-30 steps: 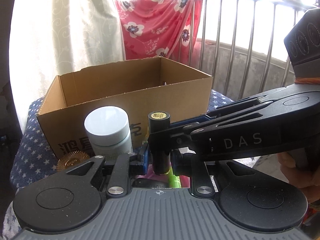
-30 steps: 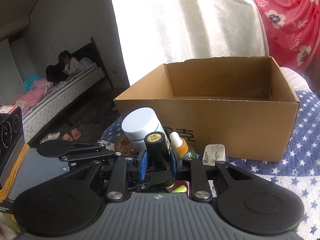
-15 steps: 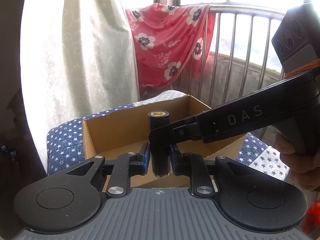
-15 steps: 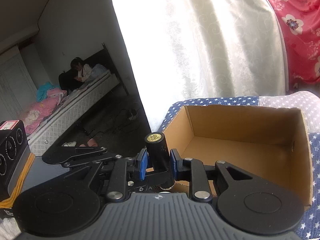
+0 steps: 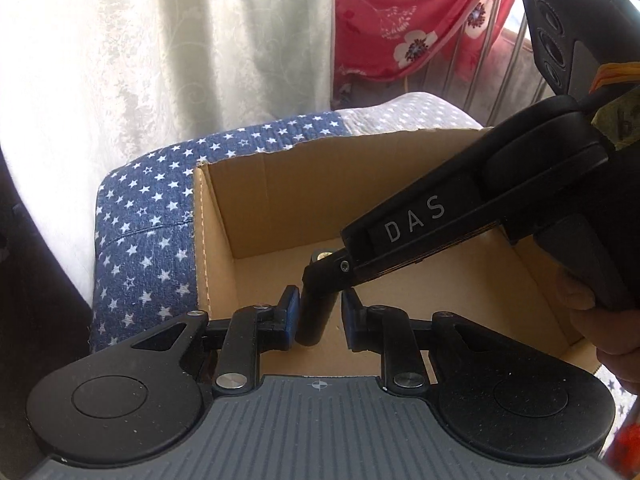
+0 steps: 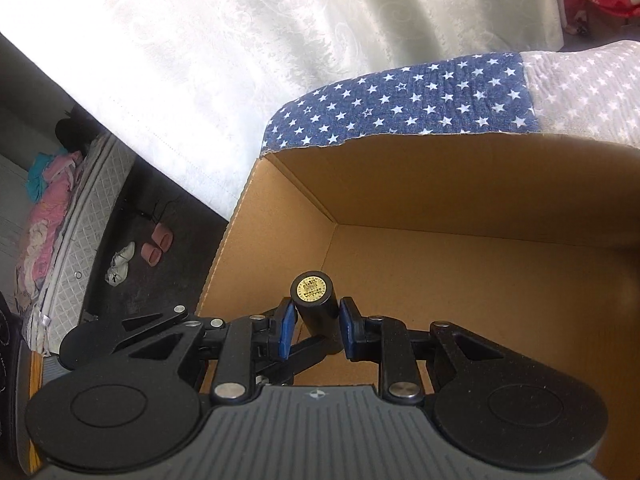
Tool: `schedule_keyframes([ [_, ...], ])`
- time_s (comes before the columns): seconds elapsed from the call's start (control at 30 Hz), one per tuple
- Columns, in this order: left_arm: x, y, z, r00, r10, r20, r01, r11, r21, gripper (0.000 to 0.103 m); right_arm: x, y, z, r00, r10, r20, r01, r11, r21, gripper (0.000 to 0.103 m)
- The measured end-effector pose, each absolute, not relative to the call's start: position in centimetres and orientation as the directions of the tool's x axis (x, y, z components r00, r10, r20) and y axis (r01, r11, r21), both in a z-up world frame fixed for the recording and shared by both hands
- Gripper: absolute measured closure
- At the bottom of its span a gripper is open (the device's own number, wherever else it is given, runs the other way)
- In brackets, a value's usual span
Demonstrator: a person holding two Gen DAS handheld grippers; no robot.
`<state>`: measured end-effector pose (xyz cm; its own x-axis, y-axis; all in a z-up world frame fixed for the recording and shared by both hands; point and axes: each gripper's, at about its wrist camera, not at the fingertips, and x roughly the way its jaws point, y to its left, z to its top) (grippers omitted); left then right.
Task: Organize rigid objects
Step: 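Carry the black cylinder into the cardboard box and open the right gripper, then return the right gripper to the pink dish and grasp the green lip balm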
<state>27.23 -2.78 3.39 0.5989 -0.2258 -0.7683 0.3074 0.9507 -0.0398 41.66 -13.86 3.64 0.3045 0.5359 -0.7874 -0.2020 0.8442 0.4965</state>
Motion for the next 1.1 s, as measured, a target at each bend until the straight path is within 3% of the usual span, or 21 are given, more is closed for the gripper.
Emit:
schedule_keyframes([
  [0.03,27.4,-2.6,3.5,0.605,-0.220,-0.766,0.294,0.955,-0.042,0.079,42.2,-13.9,3.8,0.318,0.521,-0.792,-0.186,0.854,0.486,0.069],
  [0.2,26.2,-1.3,5.6,0.648,-0.250,-0.720,0.274,0.958,-0.087,0.072,41.5,-15.6,5.4,0.371,0.514,-0.773,-0.158,0.856,0.493,0.060],
  [0.67,13.3,1.1,9.8,0.736,-0.387,-0.555,0.379,0.915,-0.134,0.058,25.1,-24.1,13.4,0.566,0.592,-0.574,-0.245,0.786,0.568,0.059],
  [0.8,9.6,0.6,8.4,0.692,-0.461,-0.556,0.437,0.880,-0.186,0.058,19.9,-25.4,11.7,0.589,0.611,-0.528,-0.243,0.758,0.605,0.059],
  [1.1,5.2,-4.3,2.0,0.571,-0.537,-0.621,0.530,0.819,-0.220,0.060,17.3,-23.5,0.9,0.418,0.641,-0.643,-0.083,0.732,0.676,0.059],
])
